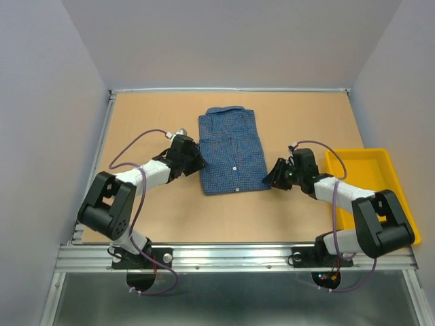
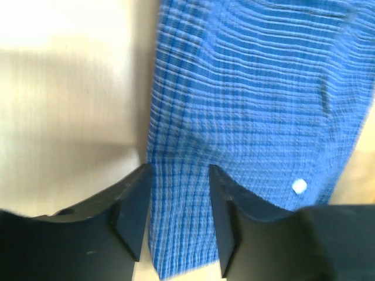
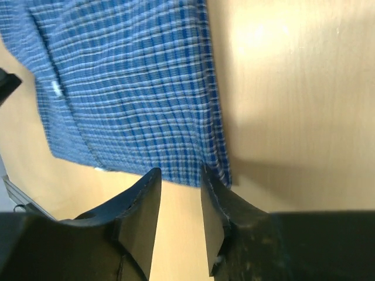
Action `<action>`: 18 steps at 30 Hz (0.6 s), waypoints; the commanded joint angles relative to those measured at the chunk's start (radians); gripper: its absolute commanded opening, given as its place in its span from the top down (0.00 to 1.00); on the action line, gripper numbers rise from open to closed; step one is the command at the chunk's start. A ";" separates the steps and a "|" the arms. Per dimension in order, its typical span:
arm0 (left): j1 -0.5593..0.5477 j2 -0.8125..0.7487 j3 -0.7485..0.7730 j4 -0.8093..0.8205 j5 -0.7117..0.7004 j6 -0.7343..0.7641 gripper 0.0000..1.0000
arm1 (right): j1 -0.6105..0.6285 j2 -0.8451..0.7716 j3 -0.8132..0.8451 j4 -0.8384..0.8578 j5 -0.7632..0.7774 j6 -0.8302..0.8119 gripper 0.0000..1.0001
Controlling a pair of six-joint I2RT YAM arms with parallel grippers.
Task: Fold and stack the long sleeve shirts
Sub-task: Fold the shirt
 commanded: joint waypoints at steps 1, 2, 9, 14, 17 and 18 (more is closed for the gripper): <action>-0.011 -0.183 0.007 -0.040 -0.077 0.146 0.39 | 0.018 -0.114 0.099 -0.179 0.053 -0.075 0.56; -0.011 -0.194 0.017 -0.045 -0.090 0.174 0.37 | 0.023 -0.125 0.102 -0.188 0.058 -0.078 0.53; -0.011 -0.086 0.207 -0.053 -0.084 0.412 0.20 | 0.026 -0.181 0.088 -0.205 0.092 -0.034 0.47; -0.011 0.108 0.423 -0.060 -0.099 0.529 0.21 | 0.038 -0.163 0.096 -0.193 0.032 0.004 0.47; -0.011 0.234 0.515 -0.069 -0.079 0.542 0.30 | 0.060 -0.157 0.105 -0.173 0.018 0.024 0.47; -0.011 0.263 0.532 -0.076 -0.074 0.535 0.33 | 0.064 -0.145 0.110 -0.167 0.018 0.029 0.47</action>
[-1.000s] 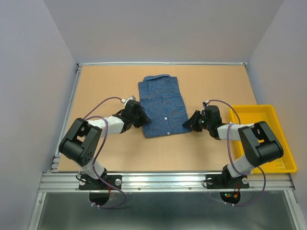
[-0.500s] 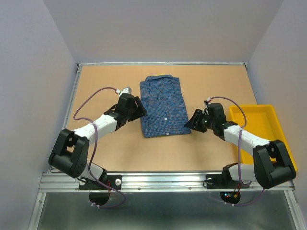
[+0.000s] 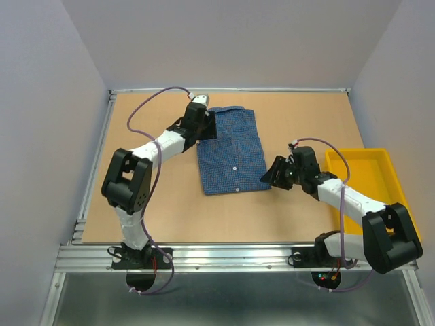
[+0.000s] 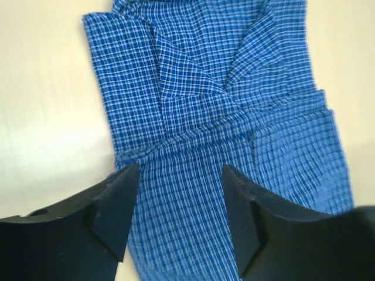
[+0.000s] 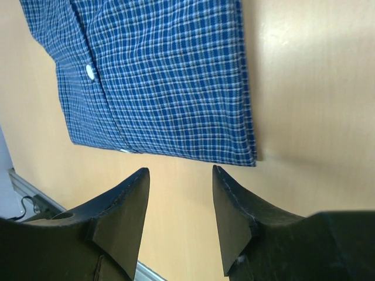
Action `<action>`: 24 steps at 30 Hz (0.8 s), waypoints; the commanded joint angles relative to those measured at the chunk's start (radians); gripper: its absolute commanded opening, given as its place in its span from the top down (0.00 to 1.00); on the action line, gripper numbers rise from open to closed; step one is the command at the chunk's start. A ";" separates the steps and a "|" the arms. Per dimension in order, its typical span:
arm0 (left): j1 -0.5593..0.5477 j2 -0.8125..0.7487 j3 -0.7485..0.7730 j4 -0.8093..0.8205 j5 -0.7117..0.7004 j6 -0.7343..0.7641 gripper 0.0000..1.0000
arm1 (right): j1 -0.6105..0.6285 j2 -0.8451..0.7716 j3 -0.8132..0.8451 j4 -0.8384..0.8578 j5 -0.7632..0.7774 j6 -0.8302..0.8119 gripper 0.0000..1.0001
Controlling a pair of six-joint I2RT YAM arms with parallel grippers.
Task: Fold and stack the long sleeve shirts
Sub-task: Fold the shirt
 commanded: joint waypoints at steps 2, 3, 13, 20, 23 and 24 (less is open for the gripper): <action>-0.003 0.155 0.120 -0.038 0.009 0.058 0.41 | 0.036 0.039 0.053 0.051 -0.040 0.047 0.48; -0.003 0.174 0.129 -0.038 0.004 0.045 0.43 | 0.039 0.072 0.052 0.062 -0.046 0.051 0.48; 0.052 0.145 -0.135 -0.109 0.019 -0.226 0.48 | 0.039 0.292 0.074 0.155 0.038 -0.004 0.58; -0.004 -0.114 -0.502 0.000 0.217 -0.418 0.48 | -0.047 0.430 0.225 0.140 0.126 -0.140 0.63; -0.082 -0.238 -0.582 0.041 0.225 -0.504 0.41 | -0.104 0.502 0.352 0.116 0.141 -0.185 0.62; -0.092 -0.264 -0.590 0.041 0.222 -0.510 0.38 | -0.111 0.511 0.383 0.109 0.137 -0.193 0.62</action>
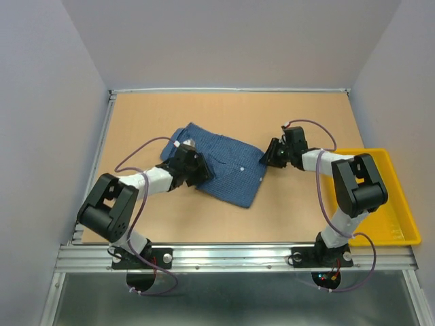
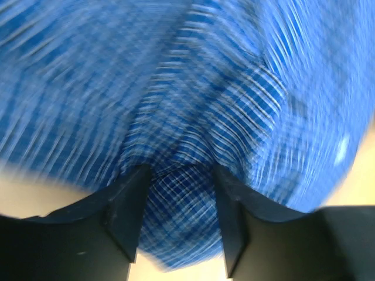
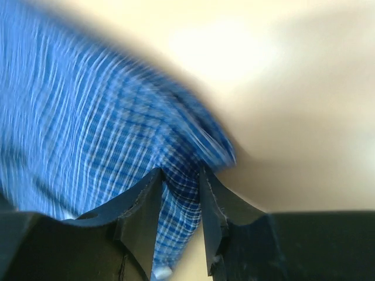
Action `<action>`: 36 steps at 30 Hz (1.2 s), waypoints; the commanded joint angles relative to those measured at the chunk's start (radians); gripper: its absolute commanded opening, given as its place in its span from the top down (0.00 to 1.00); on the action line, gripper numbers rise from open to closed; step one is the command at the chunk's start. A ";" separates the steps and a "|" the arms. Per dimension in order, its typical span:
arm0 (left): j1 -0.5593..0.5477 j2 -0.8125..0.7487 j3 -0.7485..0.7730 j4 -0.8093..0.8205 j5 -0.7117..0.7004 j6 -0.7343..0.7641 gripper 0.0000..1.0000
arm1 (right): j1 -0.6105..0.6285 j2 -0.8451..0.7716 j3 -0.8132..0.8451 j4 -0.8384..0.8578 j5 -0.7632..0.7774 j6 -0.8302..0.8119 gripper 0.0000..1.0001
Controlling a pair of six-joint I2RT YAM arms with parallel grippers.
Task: Fold and stack the long sleeve shirts
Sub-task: Fold the shirt
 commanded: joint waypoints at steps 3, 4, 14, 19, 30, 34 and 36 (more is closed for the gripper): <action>-0.093 -0.201 -0.085 -0.072 0.023 -0.118 0.30 | -0.063 0.039 0.219 -0.067 0.077 -0.116 0.59; -0.097 -0.233 -0.076 -0.118 -0.044 -0.108 0.25 | -0.064 0.007 0.227 -0.074 0.063 -0.113 0.55; -0.266 -0.311 0.055 -0.220 -0.283 0.018 0.33 | -0.060 -0.315 -0.081 -0.074 -0.115 0.009 0.43; -0.311 -0.174 0.085 -0.200 -0.290 0.011 0.50 | -0.023 -0.416 -0.219 0.038 -0.264 0.109 0.56; -0.291 -0.008 0.190 -0.197 -0.421 0.037 0.51 | 0.077 -0.194 -0.370 0.437 -0.324 0.259 0.60; -0.231 0.064 0.202 -0.195 -0.436 0.062 0.53 | 0.077 -0.144 -0.414 0.434 -0.298 0.236 0.62; -0.205 0.092 0.219 -0.203 -0.438 0.068 0.55 | 0.075 -0.143 -0.431 0.416 -0.273 0.236 0.62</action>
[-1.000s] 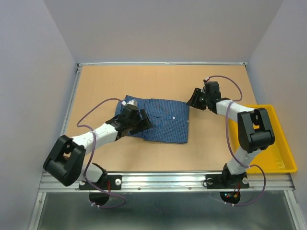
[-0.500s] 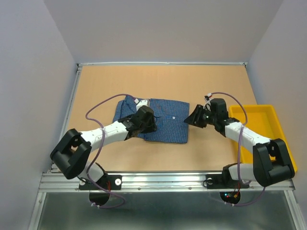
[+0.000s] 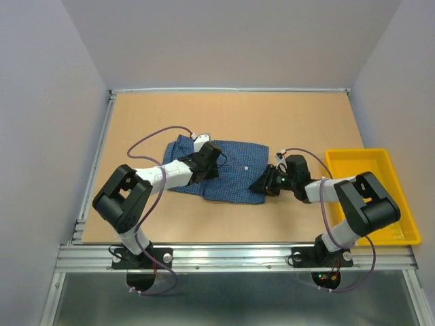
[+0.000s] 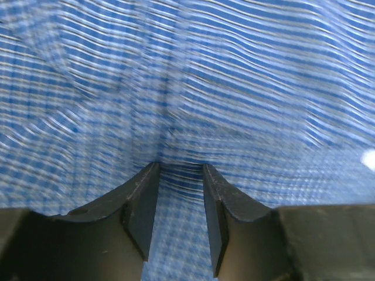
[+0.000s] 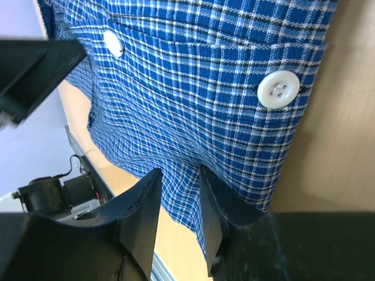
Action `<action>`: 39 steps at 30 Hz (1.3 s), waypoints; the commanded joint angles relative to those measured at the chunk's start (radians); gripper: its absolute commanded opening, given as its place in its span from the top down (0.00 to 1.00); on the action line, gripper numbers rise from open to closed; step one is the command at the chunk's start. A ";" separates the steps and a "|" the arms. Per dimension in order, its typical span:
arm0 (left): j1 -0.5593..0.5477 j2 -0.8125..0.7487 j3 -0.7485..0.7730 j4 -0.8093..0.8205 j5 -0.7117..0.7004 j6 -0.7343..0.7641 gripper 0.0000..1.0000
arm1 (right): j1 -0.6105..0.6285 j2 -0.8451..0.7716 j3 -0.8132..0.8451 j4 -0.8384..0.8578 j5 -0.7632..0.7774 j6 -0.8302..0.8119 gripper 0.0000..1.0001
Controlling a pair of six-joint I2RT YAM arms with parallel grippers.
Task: Fold and stack the long sleeve shirts
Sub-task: Fold the shirt
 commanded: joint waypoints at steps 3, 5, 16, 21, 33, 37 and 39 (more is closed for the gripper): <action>0.092 0.081 0.074 -0.049 -0.060 0.031 0.56 | 0.001 -0.007 -0.047 0.006 0.061 -0.015 0.62; 0.121 0.097 0.089 -0.080 -0.082 0.036 0.57 | 0.001 -0.031 -0.034 -0.050 0.081 -0.038 0.62; 0.040 -0.185 0.123 -0.126 -0.125 0.209 0.19 | 0.001 -0.286 0.116 -0.328 0.187 -0.153 0.48; -0.162 -0.259 0.106 -0.109 -0.128 0.317 0.08 | -0.026 -0.399 0.190 -0.552 0.381 -0.179 0.21; -0.548 0.126 0.344 -0.091 -0.261 0.418 0.13 | -0.051 -0.605 0.245 -0.845 0.808 -0.156 0.00; -0.563 0.218 0.396 -0.097 -0.278 0.443 0.15 | -0.055 -0.624 0.242 -0.864 0.831 -0.151 0.00; -0.569 0.256 0.415 -0.095 -0.274 0.456 0.15 | -0.055 -0.627 0.236 -0.867 0.839 -0.142 0.00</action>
